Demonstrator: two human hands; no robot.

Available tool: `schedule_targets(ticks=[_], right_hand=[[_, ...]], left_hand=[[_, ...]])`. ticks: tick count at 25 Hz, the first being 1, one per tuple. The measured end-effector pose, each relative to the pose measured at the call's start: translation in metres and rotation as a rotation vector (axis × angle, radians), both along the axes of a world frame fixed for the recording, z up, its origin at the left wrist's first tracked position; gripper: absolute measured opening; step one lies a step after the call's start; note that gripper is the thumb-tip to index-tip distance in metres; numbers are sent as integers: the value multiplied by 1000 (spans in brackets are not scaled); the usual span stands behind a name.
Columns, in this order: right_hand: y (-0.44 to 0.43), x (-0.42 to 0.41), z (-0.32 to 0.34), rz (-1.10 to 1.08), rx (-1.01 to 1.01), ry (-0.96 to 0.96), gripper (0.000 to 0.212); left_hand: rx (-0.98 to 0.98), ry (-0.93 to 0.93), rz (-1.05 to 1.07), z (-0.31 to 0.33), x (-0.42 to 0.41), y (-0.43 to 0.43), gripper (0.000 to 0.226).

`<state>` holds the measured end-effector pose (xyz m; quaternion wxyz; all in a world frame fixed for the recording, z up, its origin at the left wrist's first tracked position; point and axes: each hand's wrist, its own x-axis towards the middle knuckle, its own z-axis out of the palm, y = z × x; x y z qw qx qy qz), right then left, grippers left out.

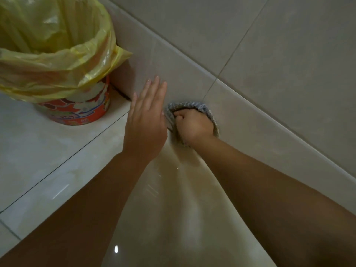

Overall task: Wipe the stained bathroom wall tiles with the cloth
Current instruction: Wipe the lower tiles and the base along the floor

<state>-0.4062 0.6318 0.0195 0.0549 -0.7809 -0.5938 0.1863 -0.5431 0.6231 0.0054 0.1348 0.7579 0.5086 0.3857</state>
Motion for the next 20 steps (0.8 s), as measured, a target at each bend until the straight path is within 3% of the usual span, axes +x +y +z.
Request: schedule_targets(ticks=[3, 5, 7, 11, 16, 18, 20], right_hand=[[2, 2, -19, 162, -155, -96, 42], [-12, 16, -29, 197, -211, -23, 45], [-37, 42, -37, 186, -196, 69, 46], [-103, 94, -43, 48, -169, 78, 40], [-171, 149, -16, -29, -430, -249, 38], [-174, 149, 13, -86, -381, -217, 34], [-159, 131, 40, -136, -204, -193, 32]], left_hand=[[-24, 25, -11, -8, 1, -1, 64], [-28, 30, -15, -10, 6, -2, 64], [-27, 37, -34, -8, 13, -5, 66], [-30, 54, -57, -1, 22, -11, 65], [7, 42, -104, 16, 36, -20, 63], [37, 38, -125, 24, 45, -23, 64], [63, 23, -146, 33, 53, -25, 65]])
